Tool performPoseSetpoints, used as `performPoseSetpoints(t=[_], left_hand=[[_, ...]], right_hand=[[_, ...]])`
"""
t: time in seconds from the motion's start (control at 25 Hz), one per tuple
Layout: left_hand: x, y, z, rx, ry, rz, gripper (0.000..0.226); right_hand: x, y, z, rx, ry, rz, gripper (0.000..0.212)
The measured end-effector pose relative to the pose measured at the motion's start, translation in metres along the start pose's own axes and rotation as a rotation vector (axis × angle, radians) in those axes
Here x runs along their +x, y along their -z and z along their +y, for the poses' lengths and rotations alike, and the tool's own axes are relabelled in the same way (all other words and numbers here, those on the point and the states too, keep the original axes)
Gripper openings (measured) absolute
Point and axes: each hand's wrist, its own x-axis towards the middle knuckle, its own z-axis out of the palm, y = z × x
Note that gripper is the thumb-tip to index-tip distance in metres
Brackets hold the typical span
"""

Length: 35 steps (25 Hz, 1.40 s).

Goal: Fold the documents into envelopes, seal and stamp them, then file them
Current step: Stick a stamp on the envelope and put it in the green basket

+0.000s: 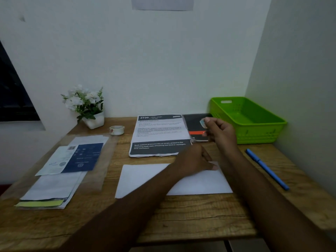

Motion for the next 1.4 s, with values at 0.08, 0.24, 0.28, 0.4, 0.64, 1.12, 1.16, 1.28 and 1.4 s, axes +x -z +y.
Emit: performPoseSetpoints(t=[0.08, 0.24, 0.28, 0.4, 0.64, 1.12, 1.16, 1.28, 1.4], left_hand=[[0.002, -0.002, -0.002, -0.043, 0.015, -0.003, 0.020], [0.001, -0.008, -0.007, -0.106, 0.013, 0.086, 0.017], [0.002, -0.010, -0.009, -0.133, 0.001, 0.095, 0.015], [0.002, -0.010, -0.009, -0.231, -0.032, 0.118, 0.017], [-0.005, 0.002, -0.004, -0.352, -0.070, 0.229, 0.019], [-0.012, 0.006, 0.000, -0.394, -0.114, 0.267, 0.026], [-0.012, 0.006, 0.000, -0.398, -0.118, 0.269, 0.027], [-0.013, 0.007, 0.001, -0.408, -0.122, 0.275, 0.028], [-0.014, 0.006, 0.002, -0.409, -0.122, 0.274, 0.025]], right_hand=[[-0.009, 0.012, -0.010, -0.061, 0.051, -0.002, 0.008], [-0.039, 0.057, -0.013, -0.286, 0.011, -0.080, 0.011], [-0.045, 0.067, -0.012, -0.317, -0.040, -0.096, 0.013], [-0.053, 0.078, -0.008, -0.332, -0.156, -0.113, 0.013], [-0.060, 0.068, -0.001, -0.361, -0.160, -0.162, 0.015], [-0.064, 0.062, -0.004, -0.344, -0.193, -0.047, 0.010], [-0.065, 0.062, -0.005, -0.348, -0.195, -0.042, 0.011], [-0.065, 0.062, -0.005, -0.367, -0.203, -0.039, 0.016], [-0.064, 0.062, -0.004, -0.388, -0.213, -0.039, 0.022]])
